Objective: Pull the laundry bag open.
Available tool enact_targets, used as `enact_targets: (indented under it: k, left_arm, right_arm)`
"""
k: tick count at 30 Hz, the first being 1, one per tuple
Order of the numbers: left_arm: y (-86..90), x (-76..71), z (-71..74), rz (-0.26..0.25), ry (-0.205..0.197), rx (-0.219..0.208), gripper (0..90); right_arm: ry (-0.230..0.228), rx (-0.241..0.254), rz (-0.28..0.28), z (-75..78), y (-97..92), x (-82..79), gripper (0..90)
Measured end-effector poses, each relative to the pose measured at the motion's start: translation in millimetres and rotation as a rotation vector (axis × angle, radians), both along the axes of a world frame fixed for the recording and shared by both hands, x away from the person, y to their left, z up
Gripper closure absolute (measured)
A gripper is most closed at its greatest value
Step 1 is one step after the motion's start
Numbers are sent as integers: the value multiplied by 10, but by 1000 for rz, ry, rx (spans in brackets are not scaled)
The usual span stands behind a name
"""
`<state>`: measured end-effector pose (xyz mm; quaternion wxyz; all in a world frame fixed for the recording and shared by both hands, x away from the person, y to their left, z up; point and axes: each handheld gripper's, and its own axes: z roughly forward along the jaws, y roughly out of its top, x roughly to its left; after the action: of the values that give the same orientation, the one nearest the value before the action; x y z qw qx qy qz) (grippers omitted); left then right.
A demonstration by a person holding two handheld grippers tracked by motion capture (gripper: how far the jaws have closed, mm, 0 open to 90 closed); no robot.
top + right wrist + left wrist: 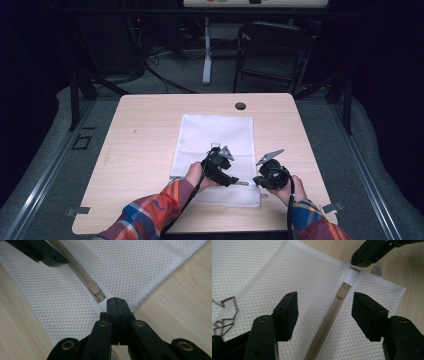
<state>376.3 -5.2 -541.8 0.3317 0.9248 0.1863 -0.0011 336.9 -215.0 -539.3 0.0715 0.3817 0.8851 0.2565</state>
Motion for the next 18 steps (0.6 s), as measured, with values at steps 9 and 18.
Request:
enact_targets:
  k: [9, 18]
  left_arm:
    - [-226, -73, -144, -64, 19, 29, 599]
    - [-284, -61, -225, -85, 32, 25, 758]
  right_arm:
    - [5, -32, 11, -91, 97, 31, 900]
    - [15, -21, 8, -167, 97, 45, 900]
